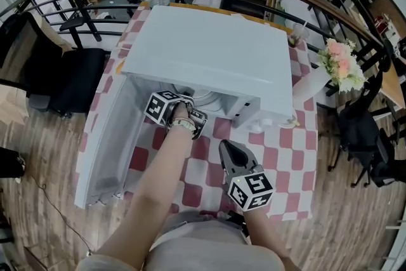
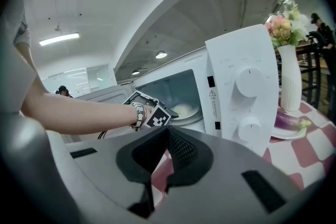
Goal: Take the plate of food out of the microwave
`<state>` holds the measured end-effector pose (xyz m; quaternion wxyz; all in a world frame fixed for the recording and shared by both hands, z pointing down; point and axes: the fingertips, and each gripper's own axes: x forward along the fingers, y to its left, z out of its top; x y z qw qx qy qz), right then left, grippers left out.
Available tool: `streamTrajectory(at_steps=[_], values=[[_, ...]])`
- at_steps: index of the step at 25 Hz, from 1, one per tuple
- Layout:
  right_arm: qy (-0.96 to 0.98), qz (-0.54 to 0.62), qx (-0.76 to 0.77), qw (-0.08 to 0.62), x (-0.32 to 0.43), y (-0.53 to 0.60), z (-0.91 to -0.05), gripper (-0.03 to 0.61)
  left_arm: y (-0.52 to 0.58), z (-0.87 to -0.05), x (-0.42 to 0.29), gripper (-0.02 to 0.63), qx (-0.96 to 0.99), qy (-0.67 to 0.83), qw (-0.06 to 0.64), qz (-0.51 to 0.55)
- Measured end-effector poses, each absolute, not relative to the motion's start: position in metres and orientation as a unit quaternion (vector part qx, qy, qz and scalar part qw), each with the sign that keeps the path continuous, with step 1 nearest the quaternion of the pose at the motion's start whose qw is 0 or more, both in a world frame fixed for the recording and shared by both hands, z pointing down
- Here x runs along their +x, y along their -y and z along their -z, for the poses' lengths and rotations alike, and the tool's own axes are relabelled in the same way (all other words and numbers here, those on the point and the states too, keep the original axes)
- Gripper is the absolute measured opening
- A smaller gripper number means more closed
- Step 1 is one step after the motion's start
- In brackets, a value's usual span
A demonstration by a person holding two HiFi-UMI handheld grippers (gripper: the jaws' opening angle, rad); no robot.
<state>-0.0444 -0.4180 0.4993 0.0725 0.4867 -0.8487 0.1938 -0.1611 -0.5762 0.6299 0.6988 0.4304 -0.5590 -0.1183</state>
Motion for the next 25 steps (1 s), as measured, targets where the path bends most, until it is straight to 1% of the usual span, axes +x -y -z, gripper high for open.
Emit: streamTrajectory(at_steps=[16,20,25], values=[[0.857,-0.191,0.475,0.065,-0.053,0.417,-0.494,0.026,0.563,-0.63,-0.164,0.363,0.424,0.548,0.71,0.126],[0.859,-0.188,0.472,0.065,-0.056,0.414,-0.493,0.026,0.558,-0.63,-0.165,0.347,0.429,0.544,0.71,0.124],[0.859,-0.186,0.474,0.062,-0.054,0.41,-0.49,0.026,0.553,-0.625,-0.164,0.299,0.431,0.536,0.715,0.124]])
